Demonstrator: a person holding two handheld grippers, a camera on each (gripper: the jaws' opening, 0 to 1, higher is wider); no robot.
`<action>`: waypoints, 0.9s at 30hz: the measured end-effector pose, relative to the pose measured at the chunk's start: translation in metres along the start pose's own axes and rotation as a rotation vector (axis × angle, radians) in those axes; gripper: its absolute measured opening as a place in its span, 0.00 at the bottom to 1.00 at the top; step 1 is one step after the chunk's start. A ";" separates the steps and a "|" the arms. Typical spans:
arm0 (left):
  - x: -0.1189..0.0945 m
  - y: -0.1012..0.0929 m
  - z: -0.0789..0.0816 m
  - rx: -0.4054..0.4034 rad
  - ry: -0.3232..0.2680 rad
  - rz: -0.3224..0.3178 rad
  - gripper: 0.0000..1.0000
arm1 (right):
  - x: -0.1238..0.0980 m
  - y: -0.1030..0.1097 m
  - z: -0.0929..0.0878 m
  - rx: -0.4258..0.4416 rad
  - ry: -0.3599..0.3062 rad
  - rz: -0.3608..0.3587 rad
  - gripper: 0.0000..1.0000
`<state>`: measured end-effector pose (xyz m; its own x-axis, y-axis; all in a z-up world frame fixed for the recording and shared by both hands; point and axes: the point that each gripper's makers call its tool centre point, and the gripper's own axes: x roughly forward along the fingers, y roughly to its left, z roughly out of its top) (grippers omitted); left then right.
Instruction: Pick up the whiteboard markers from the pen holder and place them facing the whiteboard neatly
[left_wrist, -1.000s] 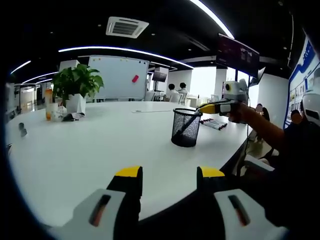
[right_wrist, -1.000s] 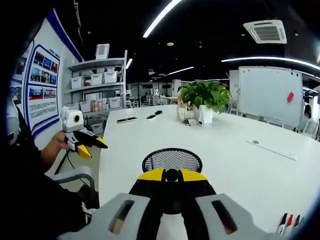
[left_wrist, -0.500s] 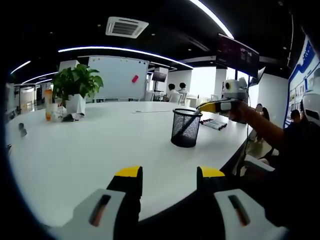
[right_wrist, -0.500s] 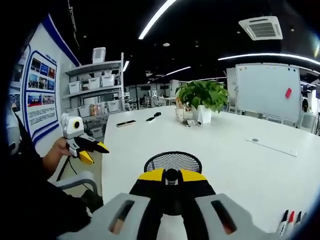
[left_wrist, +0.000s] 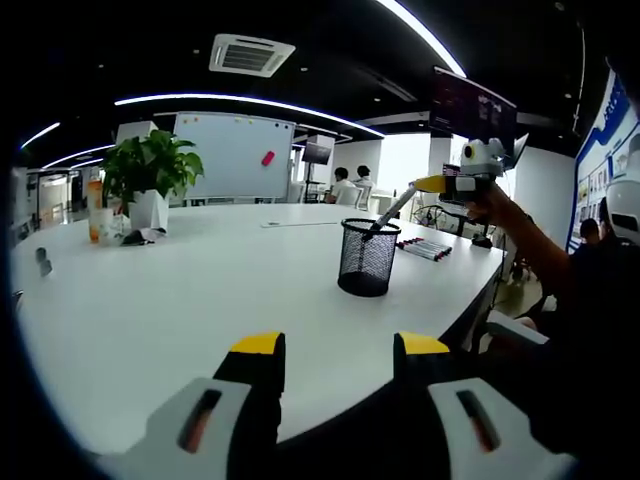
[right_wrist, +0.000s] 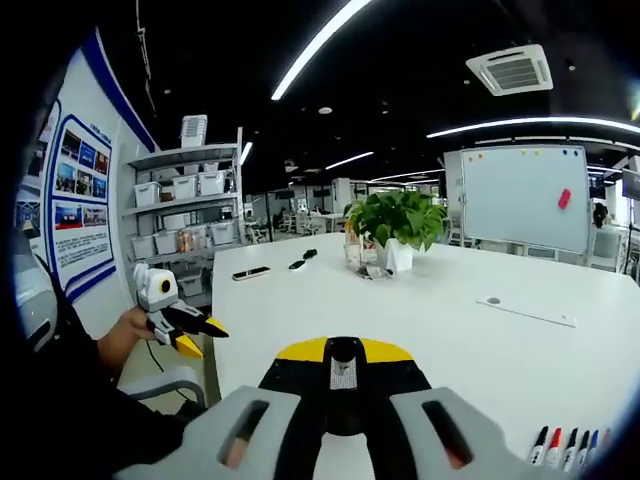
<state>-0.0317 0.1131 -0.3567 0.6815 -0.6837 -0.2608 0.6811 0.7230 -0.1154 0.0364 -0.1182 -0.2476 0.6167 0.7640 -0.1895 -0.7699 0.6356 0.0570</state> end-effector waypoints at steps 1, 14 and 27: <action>0.000 -0.001 0.000 0.000 0.001 -0.002 0.45 | -0.002 0.000 0.000 -0.001 0.000 0.002 0.13; -0.001 -0.004 0.002 0.004 0.000 -0.007 0.45 | -0.023 -0.015 0.004 -0.005 0.006 -0.049 0.13; 0.002 -0.005 0.001 0.005 0.005 -0.010 0.45 | -0.031 -0.020 -0.032 -0.055 0.113 -0.069 0.13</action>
<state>-0.0338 0.1080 -0.3551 0.6731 -0.6907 -0.2642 0.6895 0.7153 -0.1133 0.0278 -0.1585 -0.2740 0.6486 0.6992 -0.3007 -0.7359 0.6770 -0.0133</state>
